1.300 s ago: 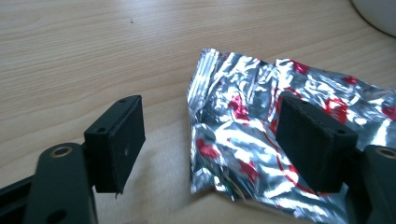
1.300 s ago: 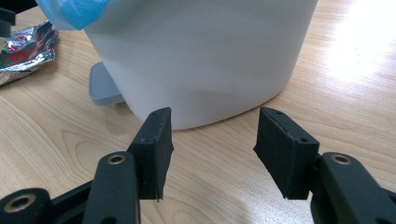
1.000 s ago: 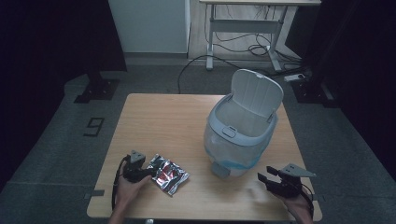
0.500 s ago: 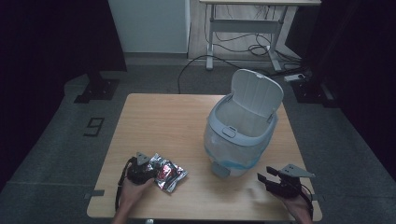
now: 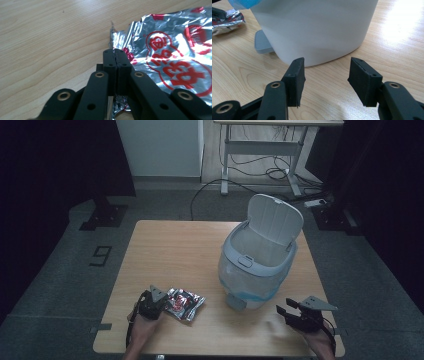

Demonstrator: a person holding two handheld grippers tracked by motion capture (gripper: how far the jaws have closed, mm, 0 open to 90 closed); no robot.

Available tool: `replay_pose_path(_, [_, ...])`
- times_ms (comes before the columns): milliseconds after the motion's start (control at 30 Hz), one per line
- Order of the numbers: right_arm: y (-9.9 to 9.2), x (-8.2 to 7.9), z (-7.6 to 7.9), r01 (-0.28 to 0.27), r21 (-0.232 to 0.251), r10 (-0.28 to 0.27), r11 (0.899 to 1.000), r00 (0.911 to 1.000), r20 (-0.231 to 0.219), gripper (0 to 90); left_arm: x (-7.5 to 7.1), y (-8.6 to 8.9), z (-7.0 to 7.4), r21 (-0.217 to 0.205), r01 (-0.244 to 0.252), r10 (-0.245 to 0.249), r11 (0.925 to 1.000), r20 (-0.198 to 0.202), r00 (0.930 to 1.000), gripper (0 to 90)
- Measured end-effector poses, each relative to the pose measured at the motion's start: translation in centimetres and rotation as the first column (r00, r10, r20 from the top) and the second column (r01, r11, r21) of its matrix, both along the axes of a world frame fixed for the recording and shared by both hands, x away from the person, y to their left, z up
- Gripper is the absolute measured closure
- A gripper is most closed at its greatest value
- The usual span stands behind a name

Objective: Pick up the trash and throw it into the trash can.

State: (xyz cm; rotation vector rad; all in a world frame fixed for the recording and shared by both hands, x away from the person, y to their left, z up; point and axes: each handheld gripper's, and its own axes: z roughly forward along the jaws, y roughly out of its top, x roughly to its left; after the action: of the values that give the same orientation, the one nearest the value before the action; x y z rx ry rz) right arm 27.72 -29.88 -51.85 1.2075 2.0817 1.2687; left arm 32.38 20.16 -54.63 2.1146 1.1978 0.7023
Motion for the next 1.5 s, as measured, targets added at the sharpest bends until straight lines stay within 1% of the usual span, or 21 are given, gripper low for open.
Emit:
replay_pose_path(200, [-0.2, -0.1, 0.1, 0.010, 0.004, -0.010, 1.000, 0.9999, 0.006, 46.4, 0.2, 0.9, 0.1, -0.076, -0.005, 0.002, 0.9971, -0.037, 0.9993, 90.0])
replay_pose_path(233, [-0.3, -0.1, 0.1, 0.013, 0.006, -0.013, 1.000, 0.9999, 0.008, 46.5, 0.3, 1.2, 0.2, -0.117, -0.007, 0.001, 0.9932, -0.050, 0.9988, 90.0])
replay_pose_path(333, [-0.5, -0.1, 0.1, 0.017, 0.007, -0.017, 1.000, 0.9998, 0.009, 46.6, 0.2, 1.6, 0.4, -0.152, -0.005, -0.003, 0.9884, -0.054, 0.9986, 90.0])
replay_pose_path(400, [-0.6, -0.1, 0.1, 0.019, 0.008, -0.020, 1.000, 0.9998, 0.011, 46.7, 0.0, 2.0, 0.9, -0.195, -0.003, -0.005, 0.9809, -0.045, 0.9990, 90.0])
replay_pose_path(433, [-0.7, -0.1, 0.1, 0.024, 0.012, -0.024, 1.000, 0.9996, 0.011, 46.7, -0.3, 2.4, 1.5, -0.243, -0.004, -0.004, 0.9700, -0.030, 0.9995, 90.0])
replay_pose_path(467, [-0.7, -0.1, 0.1, 0.024, 0.012, -0.024, 1.000, 0.9996, 0.011, 46.7, -0.3, 2.4, 1.5, -0.243, -0.004, -0.004, 0.9700, -0.030, 0.9995, 90.0])
replay_pose_path(500, [-0.8, -0.2, 0.2, 0.028, 0.015, -0.029, 0.999, 0.9995, 0.011, 46.8, -0.6, 2.7, 2.1, -0.286, 0.002, -0.006, 0.9584, -0.014, 0.9999, 90.0])
replay_pose_path(533, [-0.8, -0.2, 0.2, 0.030, 0.015, -0.030, 0.999, 0.9995, 0.013, 46.8, -0.6, 2.7, 2.1, -0.286, 0.002, -0.006, 0.9584, -0.014, 0.9999, 90.0])
replay_pose_path(567, [-0.8, -0.2, 0.2, 0.030, 0.015, -0.030, 0.999, 0.9995, 0.013, 46.8, -0.8, 2.9, 2.6, -0.316, 0.007, -0.008, 0.9488, -0.001, 1.0000, 90.0])
replay_pose_path(600, [-0.8, -0.2, 0.2, 0.030, 0.015, -0.030, 0.999, 0.9995, 0.013, 46.8, -0.8, 2.9, 2.6, -0.316, 0.007, -0.008, 0.9488, -0.001, 1.0000, 90.0])
replay_pose_path(700, [-0.8, -0.2, 0.2, 0.032, 0.015, -0.032, 0.999, 0.9994, 0.013, 46.9, -1.1, 3.2, 3.3, -0.355, 0.016, -0.012, 0.9349, 0.015, 0.9998, 90.0])
replay_pose_path(733, [-0.8, -0.2, 0.2, 0.032, 0.015, -0.032, 0.999, 0.9994, 0.013, 46.9, -1.2, 3.4, 3.5, -0.369, 0.019, -0.013, 0.9291, 0.019, 0.9997, 90.0])
replay_pose_path(767, [-0.9, -0.2, 0.2, 0.034, 0.015, -0.034, 0.999, 0.9993, 0.013, 46.9, -1.4, 3.6, 3.7, -0.399, 0.019, -0.009, 0.9168, 0.027, 0.9996, 90.0])
replay_pose_path(800, [-0.9, -0.2, 0.2, 0.034, 0.015, -0.034, 0.999, 0.9993, 0.013, 46.9, -1.4, 3.6, 3.7, -0.399, 0.019, -0.009, 0.9168, 0.027, 0.9996, 90.0])
replay_pose_path(833, [-0.9, -0.2, 0.2, 0.036, 0.016, -0.036, 0.999, 0.9993, 0.013, 47.0, -1.4, 3.8, 4.0, -0.420, 0.022, -0.010, 0.9072, 0.030, 0.9995, 90.0])
replay_pose_path(867, [-0.9, -0.2, 0.2, 0.036, 0.016, -0.036, 0.999, 0.9993, 0.013, 47.0, -1.4, 3.8, 4.0, -0.420, 0.022, -0.010, 0.9072, 0.030, 0.9995, 90.0])
replay_pose_path(967, [-1.1, -0.2, 0.2, 0.041, 0.019, -0.041, 0.999, 0.9990, 0.014, 47.1, -1.6, 4.2, 4.5, -0.463, 0.028, -0.010, 0.8858, 0.041, 0.9991, 90.0])
replay_pose_path(1000, [-1.1, -0.2, 0.2, 0.041, 0.019, -0.041, 0.999, 0.9990, 0.014, 47.1, -1.6, 4.2, 4.5, -0.463, 0.028, -0.010, 0.8858, 0.041, 0.9991, 90.0])
replay_pose_path(1167, [-1.3, -0.3, 0.3, 0.048, 0.023, -0.048, 0.999, 0.9987, 0.015, 47.2, -1.8, 4.6, 5.4, -0.497, 0.041, -0.012, 0.8665, 0.062, 0.9980, 90.0])
replay_pose_path(1400, [-1.4, -0.2, 0.3, 0.055, 0.028, -0.055, 0.998, 0.9984, 0.013, 47.2, -2.1, 4.6, 6.5, -0.514, 0.067, -0.030, 0.8554, 0.080, 0.9963, 90.0])
replay_pose_path(1500, [-1.5, -0.2, 0.2, 0.059, 0.029, -0.059, 0.998, 0.9982, 0.012, 47.2, -2.3, 4.5, 7.2, -0.526, 0.086, -0.042, 0.8462, 0.095, 0.9946, 90.0])
